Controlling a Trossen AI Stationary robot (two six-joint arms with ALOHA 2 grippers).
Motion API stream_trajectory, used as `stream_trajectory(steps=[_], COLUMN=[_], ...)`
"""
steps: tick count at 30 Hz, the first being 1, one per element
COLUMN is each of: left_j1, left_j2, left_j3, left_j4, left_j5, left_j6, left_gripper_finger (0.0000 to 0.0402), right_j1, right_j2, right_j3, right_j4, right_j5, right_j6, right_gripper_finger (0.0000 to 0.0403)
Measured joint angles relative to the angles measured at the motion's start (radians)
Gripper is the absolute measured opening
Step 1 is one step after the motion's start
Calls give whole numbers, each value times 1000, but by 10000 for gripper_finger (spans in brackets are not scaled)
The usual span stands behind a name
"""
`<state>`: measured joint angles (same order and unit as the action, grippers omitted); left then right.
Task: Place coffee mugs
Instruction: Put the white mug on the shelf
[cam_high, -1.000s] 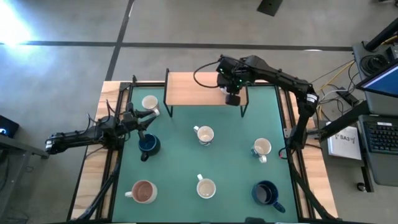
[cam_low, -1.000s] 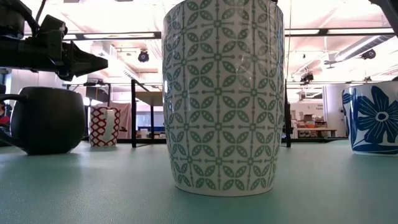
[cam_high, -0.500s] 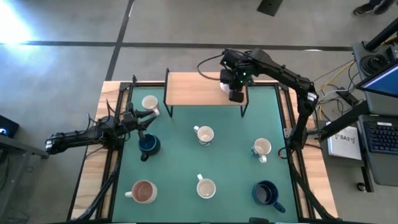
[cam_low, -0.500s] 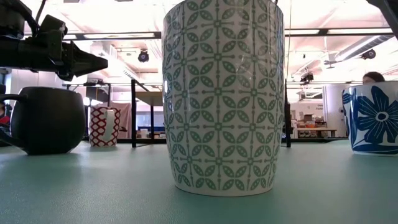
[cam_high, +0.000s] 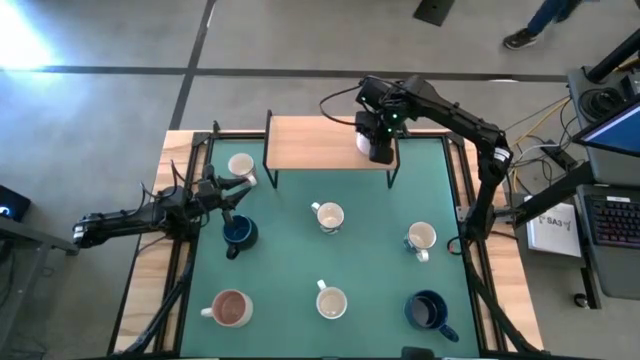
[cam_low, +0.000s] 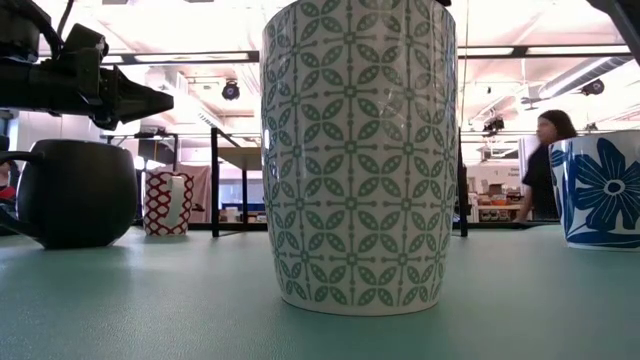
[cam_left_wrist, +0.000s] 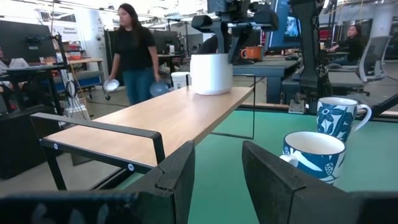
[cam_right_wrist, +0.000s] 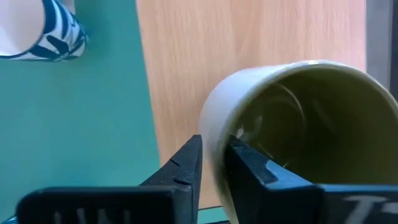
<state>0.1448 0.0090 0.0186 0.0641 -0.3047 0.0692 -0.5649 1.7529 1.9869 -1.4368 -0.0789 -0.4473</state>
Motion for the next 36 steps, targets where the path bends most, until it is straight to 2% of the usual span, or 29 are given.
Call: stream_trajectory(steps=[6,19,26,36], left_j1=[0,0,0,0], left_j2=[0,0,0,0], left_j3=[0,0,0,0], left_j4=[0,0,0,0], left_j5=[0,0,0,0], left_j6=[0,0,0,0], left_gripper_finger=[116,116,116,116], right_j1=[-1,9,24,24], right_j2=[-1,-3,-2,-2], right_j3=[28,56,36,-2], right_j4=[-7,-50,-47,-35], right_j5=[34,26,25,28], right_j6=[12,228,228,175], right_gripper_finger=[65,63,59,32])
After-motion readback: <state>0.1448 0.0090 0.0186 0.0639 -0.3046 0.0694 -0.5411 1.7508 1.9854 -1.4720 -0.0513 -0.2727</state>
